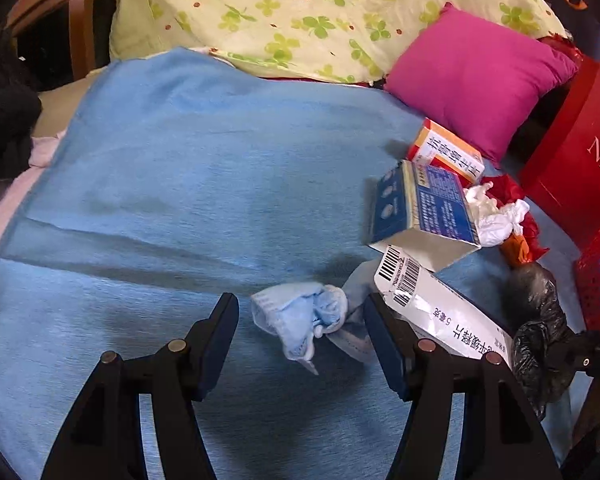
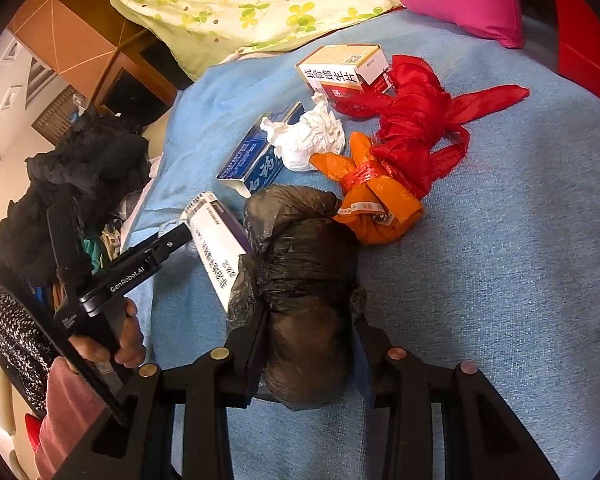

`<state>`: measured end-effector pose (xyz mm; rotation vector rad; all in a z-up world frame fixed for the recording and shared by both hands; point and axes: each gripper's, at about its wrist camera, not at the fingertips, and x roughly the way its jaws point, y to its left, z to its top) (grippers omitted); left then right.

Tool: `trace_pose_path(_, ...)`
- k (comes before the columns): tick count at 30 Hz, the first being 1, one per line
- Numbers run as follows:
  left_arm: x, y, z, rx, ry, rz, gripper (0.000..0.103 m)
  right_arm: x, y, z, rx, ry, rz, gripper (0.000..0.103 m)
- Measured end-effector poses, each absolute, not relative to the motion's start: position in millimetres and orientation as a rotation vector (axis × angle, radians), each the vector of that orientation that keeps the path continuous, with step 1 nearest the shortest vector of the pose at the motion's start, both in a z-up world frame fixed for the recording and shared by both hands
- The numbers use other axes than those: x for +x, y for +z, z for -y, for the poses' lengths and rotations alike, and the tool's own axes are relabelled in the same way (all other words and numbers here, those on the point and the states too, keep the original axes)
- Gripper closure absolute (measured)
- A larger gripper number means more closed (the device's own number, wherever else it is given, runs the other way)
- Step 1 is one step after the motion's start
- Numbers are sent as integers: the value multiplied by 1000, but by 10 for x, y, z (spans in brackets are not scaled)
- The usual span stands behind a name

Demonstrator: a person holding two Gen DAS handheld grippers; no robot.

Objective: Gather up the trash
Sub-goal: 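Grasp the crumpled white tissue with the left gripper and lift it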

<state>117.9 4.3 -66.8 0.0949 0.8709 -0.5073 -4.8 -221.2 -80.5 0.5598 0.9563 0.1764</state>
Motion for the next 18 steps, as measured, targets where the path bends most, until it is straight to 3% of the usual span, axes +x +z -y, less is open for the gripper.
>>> trace_pose_path(2,1144,-702,25,106,-541,-886,38,-41,-814,2202,561,175,-959,60)
trace_pose_path(4,1117,-717,65,111,-557,-893,52,-31,-822,2188,559,175,-962,59)
trace_pose_path(9,1095,-674,87,56,-585,-909,76,-30,-803,2107,524,176,-952,59)
trace_pose_path(18,1030,-576,136,88,-538,-919,81,-118,-652,2057,479,180,-909,64)
